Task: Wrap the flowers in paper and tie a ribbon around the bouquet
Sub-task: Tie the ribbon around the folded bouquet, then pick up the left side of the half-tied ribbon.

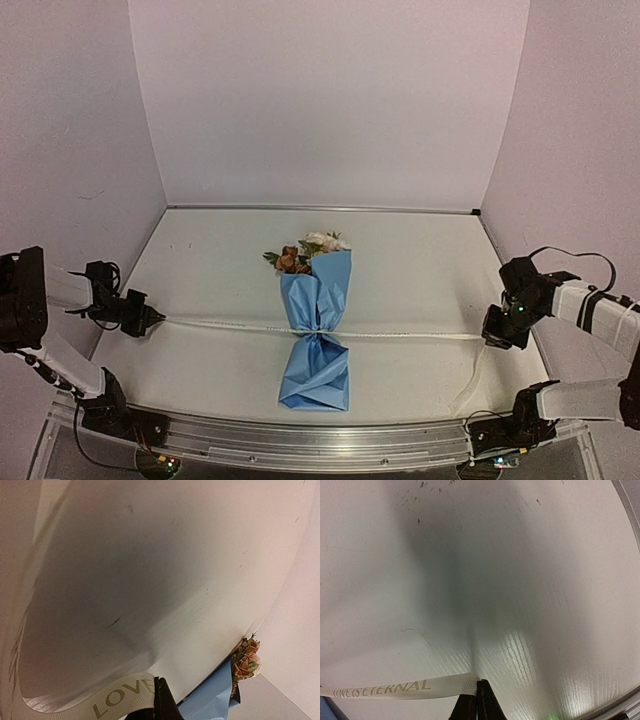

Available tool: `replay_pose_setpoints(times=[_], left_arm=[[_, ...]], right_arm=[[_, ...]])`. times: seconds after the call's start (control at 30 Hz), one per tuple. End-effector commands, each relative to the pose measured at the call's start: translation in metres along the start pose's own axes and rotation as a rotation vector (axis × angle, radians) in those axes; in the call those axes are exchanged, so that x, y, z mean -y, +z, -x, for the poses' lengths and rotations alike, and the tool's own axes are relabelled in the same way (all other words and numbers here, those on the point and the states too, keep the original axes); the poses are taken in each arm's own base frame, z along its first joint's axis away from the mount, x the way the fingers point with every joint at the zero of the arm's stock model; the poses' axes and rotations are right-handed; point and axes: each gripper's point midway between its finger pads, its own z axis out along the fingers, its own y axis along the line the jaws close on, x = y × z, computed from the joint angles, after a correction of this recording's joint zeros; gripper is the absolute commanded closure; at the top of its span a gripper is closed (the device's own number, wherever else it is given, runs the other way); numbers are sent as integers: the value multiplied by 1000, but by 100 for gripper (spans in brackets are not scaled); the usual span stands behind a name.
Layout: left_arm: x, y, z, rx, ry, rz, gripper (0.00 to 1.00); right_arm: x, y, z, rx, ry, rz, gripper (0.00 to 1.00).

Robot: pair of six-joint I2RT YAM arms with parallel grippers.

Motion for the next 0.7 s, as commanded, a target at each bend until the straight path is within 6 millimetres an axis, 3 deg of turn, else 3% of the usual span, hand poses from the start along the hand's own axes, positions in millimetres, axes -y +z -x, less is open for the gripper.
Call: replay_pose_setpoints(times=[0.0, 0.23, 0.4, 0.43, 0.6, 0.67], left_arm=[[26, -25, 77, 320, 46, -28, 100], [43, -17, 77, 285, 83, -66, 100], [79, -11, 42, 207, 239, -106, 100], [89, -13, 34, 194, 283, -119, 100], [128, -26, -8, 113, 443, -193, 100], [144, -31, -26, 72, 506, -234, 100]], right_arm=[[64, -18, 14, 84, 60, -306, 100], [51, -14, 6, 25, 41, -245, 100], [37, -8, -4, -48, -17, -182, 100], [33, -8, -5, -54, -29, -168, 97], [11, -20, 0, 2, -163, -142, 57], [-2, -27, 3, 24, -232, -123, 50]])
